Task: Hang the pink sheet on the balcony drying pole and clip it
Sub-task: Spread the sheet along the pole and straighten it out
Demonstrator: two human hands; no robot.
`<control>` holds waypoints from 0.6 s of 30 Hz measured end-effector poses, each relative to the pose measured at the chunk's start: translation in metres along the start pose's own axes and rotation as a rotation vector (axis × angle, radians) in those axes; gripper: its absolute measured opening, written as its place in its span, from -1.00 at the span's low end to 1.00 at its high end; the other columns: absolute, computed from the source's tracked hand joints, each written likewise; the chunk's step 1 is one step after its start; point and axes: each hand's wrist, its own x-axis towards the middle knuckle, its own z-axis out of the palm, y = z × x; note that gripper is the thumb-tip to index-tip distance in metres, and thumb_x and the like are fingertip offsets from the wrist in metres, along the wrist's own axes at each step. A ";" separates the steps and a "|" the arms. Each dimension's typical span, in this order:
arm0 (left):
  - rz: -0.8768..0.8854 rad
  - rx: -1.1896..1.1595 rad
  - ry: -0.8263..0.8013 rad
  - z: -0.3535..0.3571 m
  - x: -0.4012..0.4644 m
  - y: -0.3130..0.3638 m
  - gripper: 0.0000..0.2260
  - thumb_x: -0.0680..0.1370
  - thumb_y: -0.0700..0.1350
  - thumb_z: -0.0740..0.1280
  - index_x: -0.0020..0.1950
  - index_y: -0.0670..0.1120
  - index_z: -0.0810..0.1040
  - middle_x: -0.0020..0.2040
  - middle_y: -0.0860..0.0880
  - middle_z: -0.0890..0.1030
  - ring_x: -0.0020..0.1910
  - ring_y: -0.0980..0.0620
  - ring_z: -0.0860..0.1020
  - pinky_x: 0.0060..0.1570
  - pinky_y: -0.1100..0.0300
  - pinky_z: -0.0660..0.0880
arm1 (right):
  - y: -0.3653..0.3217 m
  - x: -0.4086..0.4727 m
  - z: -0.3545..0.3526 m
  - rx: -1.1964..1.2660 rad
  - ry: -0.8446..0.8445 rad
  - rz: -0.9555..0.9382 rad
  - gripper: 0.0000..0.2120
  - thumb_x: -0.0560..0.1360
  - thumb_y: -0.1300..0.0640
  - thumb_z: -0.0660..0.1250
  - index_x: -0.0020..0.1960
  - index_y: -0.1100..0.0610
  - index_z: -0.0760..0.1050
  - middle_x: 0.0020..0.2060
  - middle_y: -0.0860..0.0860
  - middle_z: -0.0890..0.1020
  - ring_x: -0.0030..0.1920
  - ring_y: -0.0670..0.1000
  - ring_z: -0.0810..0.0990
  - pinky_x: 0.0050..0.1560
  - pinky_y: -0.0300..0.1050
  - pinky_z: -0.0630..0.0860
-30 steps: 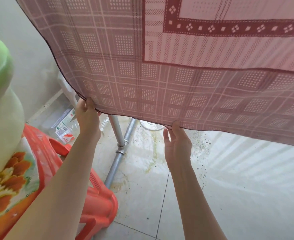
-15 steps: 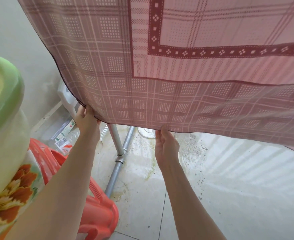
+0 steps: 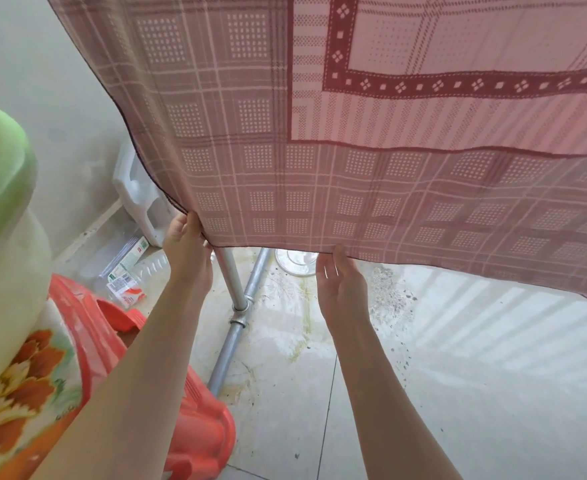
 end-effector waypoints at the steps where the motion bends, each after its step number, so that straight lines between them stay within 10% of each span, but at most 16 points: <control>1: 0.005 -0.010 0.005 0.001 0.000 -0.001 -0.77 0.56 -0.18 0.24 -0.31 -0.04 0.38 -0.50 0.09 0.41 -0.47 0.15 0.34 -0.46 0.29 0.31 | 0.000 0.003 -0.001 -0.001 -0.016 0.002 -0.90 0.51 0.34 0.24 -0.08 0.21 0.52 -0.14 0.02 0.60 -0.01 -0.02 0.55 0.14 -0.13 0.48; 18: 0.116 0.021 0.062 -0.009 0.012 -0.005 -0.77 0.58 -0.21 0.18 -0.27 -0.06 0.43 -0.51 0.18 0.47 -0.44 0.21 0.40 -0.35 0.32 0.41 | 0.005 0.020 0.003 0.017 -0.028 0.109 -0.94 0.52 0.33 0.24 -0.08 0.22 0.47 -0.15 0.04 0.55 -0.15 -0.05 0.52 -0.08 -0.23 0.50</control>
